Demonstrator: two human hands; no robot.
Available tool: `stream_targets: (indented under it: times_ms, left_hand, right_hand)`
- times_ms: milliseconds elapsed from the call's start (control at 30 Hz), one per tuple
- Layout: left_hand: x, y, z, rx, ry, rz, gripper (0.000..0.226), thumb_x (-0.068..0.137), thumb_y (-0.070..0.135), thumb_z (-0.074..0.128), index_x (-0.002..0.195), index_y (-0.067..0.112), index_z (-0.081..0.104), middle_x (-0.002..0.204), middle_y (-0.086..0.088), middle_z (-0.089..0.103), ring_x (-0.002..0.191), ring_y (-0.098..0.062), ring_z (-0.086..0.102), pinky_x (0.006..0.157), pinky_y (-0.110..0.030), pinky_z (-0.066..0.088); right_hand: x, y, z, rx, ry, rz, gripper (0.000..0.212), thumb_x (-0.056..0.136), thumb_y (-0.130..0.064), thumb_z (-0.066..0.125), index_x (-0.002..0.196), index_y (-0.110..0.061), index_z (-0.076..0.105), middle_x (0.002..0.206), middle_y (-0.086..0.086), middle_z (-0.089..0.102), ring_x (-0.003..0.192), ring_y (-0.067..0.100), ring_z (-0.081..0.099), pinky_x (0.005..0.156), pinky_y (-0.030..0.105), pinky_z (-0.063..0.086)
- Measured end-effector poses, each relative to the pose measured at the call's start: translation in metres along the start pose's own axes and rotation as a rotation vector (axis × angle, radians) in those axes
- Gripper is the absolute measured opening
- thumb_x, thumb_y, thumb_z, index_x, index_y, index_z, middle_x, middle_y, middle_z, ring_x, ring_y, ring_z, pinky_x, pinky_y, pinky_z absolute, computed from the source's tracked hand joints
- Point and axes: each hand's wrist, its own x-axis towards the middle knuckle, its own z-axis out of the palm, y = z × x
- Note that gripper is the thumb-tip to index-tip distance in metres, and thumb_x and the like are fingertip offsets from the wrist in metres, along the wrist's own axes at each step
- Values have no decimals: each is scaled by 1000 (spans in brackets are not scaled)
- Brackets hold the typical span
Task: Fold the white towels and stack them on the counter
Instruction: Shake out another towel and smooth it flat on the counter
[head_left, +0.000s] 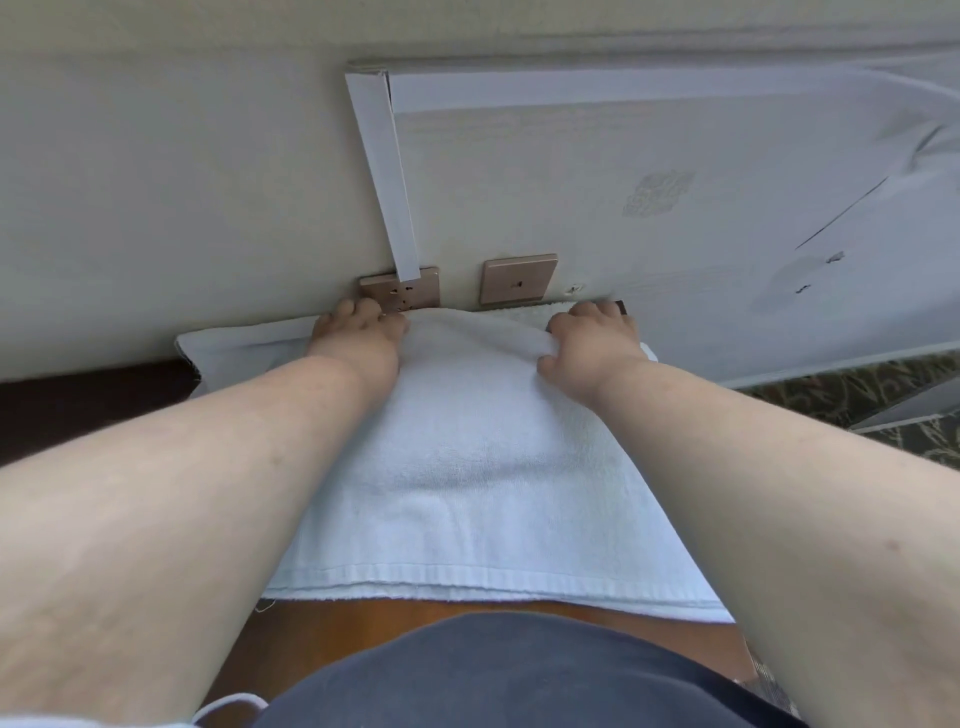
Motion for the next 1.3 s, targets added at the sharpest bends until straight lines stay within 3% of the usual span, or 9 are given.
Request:
stream_targets:
  times_ms: [100,200,300,467,633,733,867,1167,1300]
  left_hand:
    - [-15,0,-1,-26,72,74,74,91,32,58,153,22,20,146,-5,33,131,-29,33,104,-38,33]
    - [-26,0,-15,-13,87,135,84,84,40,68,152,28,20,147,-3,30,131,-28,34,103,-40,36]
    - [-31,-6,-34,-49,100,164,52,79,39,70,125,25,50,132,-5,48,121,-29,43,96,-38,41]
    - [-56,-44,-48,-76,-58,136,29,86,33,64,110,23,50,101,-9,63,82,-28,54,69,-31,40]
    - [-93,-79,-69,-193,-45,173,12,90,18,50,80,22,56,83,-7,61,69,-26,54,58,-31,38]
    - [-127,-106,-84,-403,85,173,12,88,19,46,92,28,53,82,-5,61,71,-26,58,62,-33,46]
    - [-172,-144,-111,-476,253,173,25,90,23,41,103,42,48,81,9,58,73,-15,55,59,-30,41]
    - [-265,-243,-142,-83,419,24,11,91,18,44,96,27,44,77,3,53,65,-22,53,55,-35,43]
    - [-317,-281,-141,42,442,-101,14,89,16,45,92,28,38,73,5,40,68,-28,50,54,-33,34]
  right_hand:
    - [-17,1,-11,122,35,-134,13,82,-35,54,82,-26,45,84,-8,57,86,26,55,66,31,38]
    - [-46,-3,-24,101,111,-279,20,83,-34,51,79,-26,33,70,-11,42,61,17,43,48,26,20]
    - [-74,-16,-42,49,198,-380,18,79,-36,49,84,-26,34,66,-11,33,60,24,40,50,29,22]
    - [-112,-35,-64,118,278,-257,17,79,-36,48,82,-22,37,71,-8,40,65,24,43,57,33,33]
    - [-154,-68,-74,190,390,-96,16,82,-30,53,83,-22,39,70,-9,42,62,23,45,55,34,35]
    - [-175,-97,-83,304,466,-21,15,81,-29,53,80,-25,39,69,-9,47,61,19,48,52,32,31]
    - [-192,-138,-96,317,528,-36,15,79,-35,49,85,-23,42,70,-9,51,63,17,51,54,33,37]
    - [-192,-222,-124,217,591,-264,39,87,-57,58,82,-23,39,66,-10,43,63,29,50,55,35,34]
    - [-189,-268,-136,201,567,-423,43,87,-63,55,86,-23,41,66,-11,39,65,31,49,58,36,37]
